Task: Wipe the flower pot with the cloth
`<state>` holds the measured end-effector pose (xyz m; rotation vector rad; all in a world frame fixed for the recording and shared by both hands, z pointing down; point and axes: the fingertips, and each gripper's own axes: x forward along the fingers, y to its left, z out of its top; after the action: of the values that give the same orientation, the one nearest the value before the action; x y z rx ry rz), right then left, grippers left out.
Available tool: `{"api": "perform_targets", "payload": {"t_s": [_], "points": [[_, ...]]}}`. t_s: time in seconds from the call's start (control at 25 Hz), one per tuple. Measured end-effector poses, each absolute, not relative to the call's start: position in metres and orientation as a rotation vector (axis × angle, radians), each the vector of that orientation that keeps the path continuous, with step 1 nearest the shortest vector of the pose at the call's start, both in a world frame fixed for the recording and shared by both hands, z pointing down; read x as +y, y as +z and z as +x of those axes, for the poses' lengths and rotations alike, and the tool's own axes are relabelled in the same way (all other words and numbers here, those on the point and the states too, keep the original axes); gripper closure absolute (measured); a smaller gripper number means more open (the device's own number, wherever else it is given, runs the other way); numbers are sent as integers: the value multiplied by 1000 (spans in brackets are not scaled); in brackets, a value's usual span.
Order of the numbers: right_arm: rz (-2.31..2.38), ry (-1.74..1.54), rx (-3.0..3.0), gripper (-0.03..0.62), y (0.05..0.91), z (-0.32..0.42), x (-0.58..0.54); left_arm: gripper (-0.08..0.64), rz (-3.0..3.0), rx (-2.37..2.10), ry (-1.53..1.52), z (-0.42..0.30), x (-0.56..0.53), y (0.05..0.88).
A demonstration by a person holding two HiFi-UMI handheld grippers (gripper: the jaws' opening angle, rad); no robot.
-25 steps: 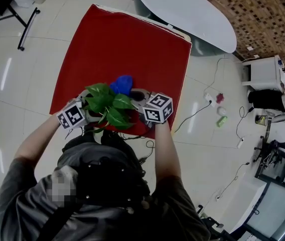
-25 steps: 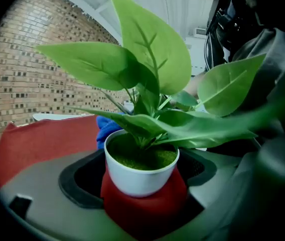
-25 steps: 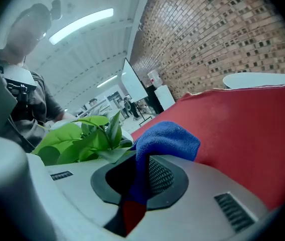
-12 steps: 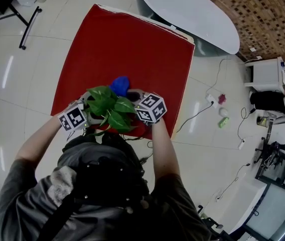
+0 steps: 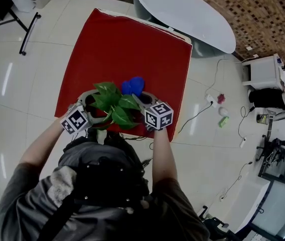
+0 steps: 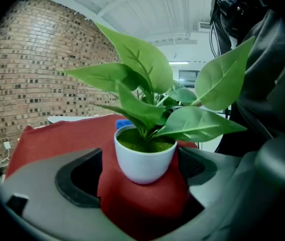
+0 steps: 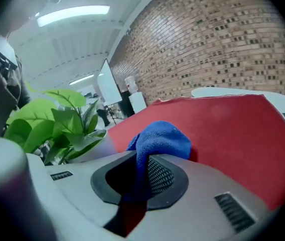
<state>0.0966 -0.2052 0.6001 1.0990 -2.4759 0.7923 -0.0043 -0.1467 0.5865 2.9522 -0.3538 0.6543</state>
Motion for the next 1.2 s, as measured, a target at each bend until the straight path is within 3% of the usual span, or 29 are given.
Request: {"api": "perform_targets", "payload": {"t_s": [0.24, 0.6, 0.64, 0.72, 0.8, 0.84, 0.88, 0.92, 1.2], "points": [[1624, 769, -2371, 529, 562, 151, -182, 78, 2884, -545, 607, -38, -132, 593], [2093, 484, -2285, 530, 454, 182, -125, 117, 2710, -971, 219, -142, -154, 526], [2124, 449, -2292, 530, 440, 180, -119, 135, 2738, -983, 206, -144, -156, 515], [2152, 383, -2312, 531, 417, 173, -110, 270, 2781, -1021, 173, -145, -161, 492], [2144, 330, -2333, 531, 398, 163, -101, 296, 2800, -1057, 136, -143, -167, 471], [2134, 308, -2346, 530, 391, 157, -99, 366, 2800, -1089, 122, -144, -172, 462], [2122, 287, -2360, 531, 386, 151, -98, 481, 2793, -1134, 113, -145, -177, 455], [2110, 267, -2372, 531, 382, 146, -98, 536, 2784, -1179, 105, -148, -182, 450], [2074, 251, -2477, 531, 371, 128, -107, 552, 2743, -1237, 208, -147, -188, 429]]}}
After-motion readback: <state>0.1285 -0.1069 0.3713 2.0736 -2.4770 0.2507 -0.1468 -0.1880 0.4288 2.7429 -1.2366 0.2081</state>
